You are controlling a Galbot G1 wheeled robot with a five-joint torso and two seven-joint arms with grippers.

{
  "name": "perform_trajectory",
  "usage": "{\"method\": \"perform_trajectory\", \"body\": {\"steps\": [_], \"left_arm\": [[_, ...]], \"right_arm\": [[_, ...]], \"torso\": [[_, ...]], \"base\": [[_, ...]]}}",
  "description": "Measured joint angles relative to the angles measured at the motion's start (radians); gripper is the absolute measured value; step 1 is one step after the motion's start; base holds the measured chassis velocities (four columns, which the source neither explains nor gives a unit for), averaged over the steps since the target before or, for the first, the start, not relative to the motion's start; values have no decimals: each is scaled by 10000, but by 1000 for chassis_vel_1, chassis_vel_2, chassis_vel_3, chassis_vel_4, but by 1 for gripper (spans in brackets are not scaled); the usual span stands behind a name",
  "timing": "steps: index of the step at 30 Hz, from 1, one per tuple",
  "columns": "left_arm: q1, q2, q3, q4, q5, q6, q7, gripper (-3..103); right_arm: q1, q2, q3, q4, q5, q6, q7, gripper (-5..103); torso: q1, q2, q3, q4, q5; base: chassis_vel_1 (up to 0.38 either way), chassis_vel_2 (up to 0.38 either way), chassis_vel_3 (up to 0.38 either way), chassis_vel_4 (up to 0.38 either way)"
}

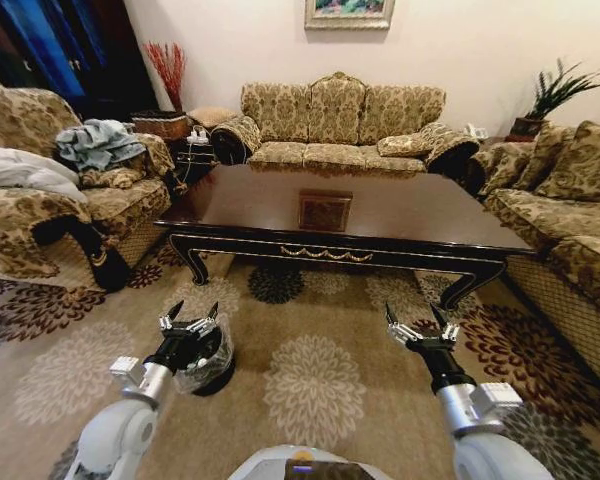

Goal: Move to the front of the table and place the trash on the table into the trash bin.

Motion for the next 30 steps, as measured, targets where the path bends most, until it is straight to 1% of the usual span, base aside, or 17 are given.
{"method": "perform_trajectory", "body": {"steps": [10,14,30], "left_arm": [[2,-1,0,0,0,0,1,100],[3,0,0,0,0,0,1,100],[0,0,0,0,0,0,0,100]], "right_arm": [[-3,0,1,-2,0,0,0,100],[-1,0,0,-2,0,0,-1,100],[0,0,1,-2,0,1,-1,100]], "torso": [[-6,3,-3,-1,0],[-6,3,-3,1,1],[-1,0,0,-1,1]], "base": [[183,-213,-212,180],[89,-26,-70,49],[0,0,0,0]]}}
